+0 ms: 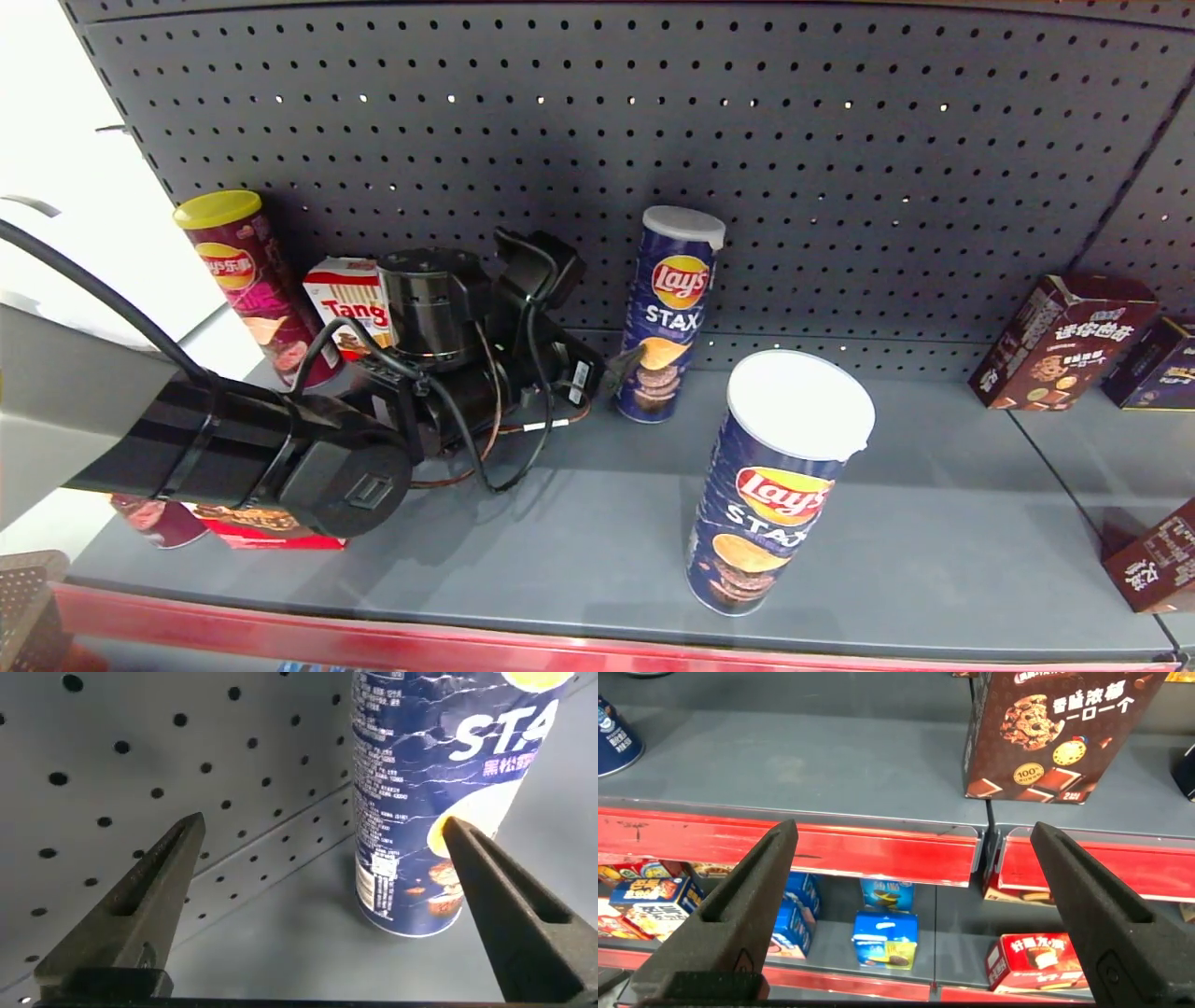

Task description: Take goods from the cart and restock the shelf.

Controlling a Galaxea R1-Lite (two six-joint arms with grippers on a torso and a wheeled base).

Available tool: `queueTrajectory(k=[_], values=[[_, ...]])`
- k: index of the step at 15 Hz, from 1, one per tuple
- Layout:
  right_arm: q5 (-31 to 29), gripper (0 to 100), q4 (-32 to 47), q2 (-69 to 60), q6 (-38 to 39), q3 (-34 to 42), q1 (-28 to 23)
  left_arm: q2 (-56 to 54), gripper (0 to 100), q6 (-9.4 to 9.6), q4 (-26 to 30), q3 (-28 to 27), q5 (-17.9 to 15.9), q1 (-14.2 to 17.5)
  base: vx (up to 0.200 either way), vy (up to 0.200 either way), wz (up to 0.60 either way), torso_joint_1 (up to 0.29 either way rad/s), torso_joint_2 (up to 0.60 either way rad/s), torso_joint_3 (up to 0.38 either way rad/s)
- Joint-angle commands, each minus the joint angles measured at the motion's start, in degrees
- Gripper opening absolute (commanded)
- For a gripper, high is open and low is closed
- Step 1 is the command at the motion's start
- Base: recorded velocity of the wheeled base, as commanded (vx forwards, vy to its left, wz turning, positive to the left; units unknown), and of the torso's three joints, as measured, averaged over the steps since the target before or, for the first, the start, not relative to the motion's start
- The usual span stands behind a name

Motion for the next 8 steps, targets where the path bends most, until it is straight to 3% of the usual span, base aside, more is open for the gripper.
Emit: queueTrajectory(k=[1, 4, 8], values=[[0.0, 100, 0.0, 0.1, 0.0, 0.0, 0.0, -0.2, 100, -0.01, -0.2, 0.0, 0.1, 0.4, 0.0, 0.0, 0.0, 0.0, 0.0, 0.0], [0.0, 100, 0.1, 0.1, 0.0, 0.0, 0.0, -1.3, 100, -0.01, -2.5, 0.7, 0.0, 0.4, 0.0, 0.0, 0.0, 0.0, 0.0, 0.0], [0.0, 100, 0.0, 0.1, 0.0, 0.0, 0.0, -4.7, 100, 0.26, -4.2, 5.7, 0.3, 0.3, 0.0, 0.0, 0.0, 0.0, 0.0, 0.0]])
